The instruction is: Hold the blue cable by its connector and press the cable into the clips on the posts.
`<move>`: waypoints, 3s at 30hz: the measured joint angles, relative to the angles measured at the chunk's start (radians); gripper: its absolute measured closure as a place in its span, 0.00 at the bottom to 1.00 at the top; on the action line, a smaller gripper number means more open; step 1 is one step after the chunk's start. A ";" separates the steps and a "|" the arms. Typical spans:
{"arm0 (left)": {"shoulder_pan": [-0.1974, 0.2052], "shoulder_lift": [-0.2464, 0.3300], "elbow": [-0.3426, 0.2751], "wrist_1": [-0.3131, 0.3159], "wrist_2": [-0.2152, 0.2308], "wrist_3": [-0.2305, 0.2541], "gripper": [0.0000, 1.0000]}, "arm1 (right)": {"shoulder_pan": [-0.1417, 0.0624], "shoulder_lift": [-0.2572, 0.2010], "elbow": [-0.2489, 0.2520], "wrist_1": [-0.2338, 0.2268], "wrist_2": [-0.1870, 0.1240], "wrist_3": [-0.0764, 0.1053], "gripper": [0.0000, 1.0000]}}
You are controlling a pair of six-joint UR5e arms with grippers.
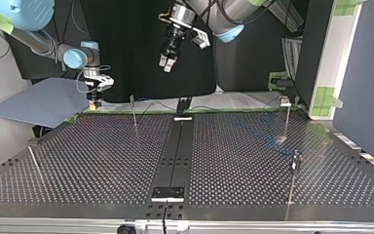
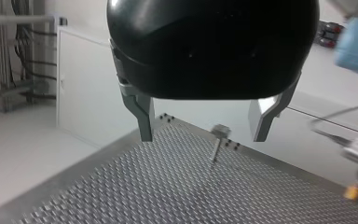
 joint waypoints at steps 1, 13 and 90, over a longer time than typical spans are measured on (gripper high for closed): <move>0.001 -0.008 -0.008 0.007 0.001 -0.007 0.00 | 0.000 -0.006 0.000 0.003 0.000 0.003 1.00; 0.001 -0.038 -0.111 0.110 0.004 -0.035 0.00 | 0.000 -0.106 0.000 0.063 0.011 0.052 1.00; 0.004 -0.039 -0.204 0.204 0.041 -0.031 0.00 | -0.003 -0.200 0.000 0.156 0.037 0.073 1.00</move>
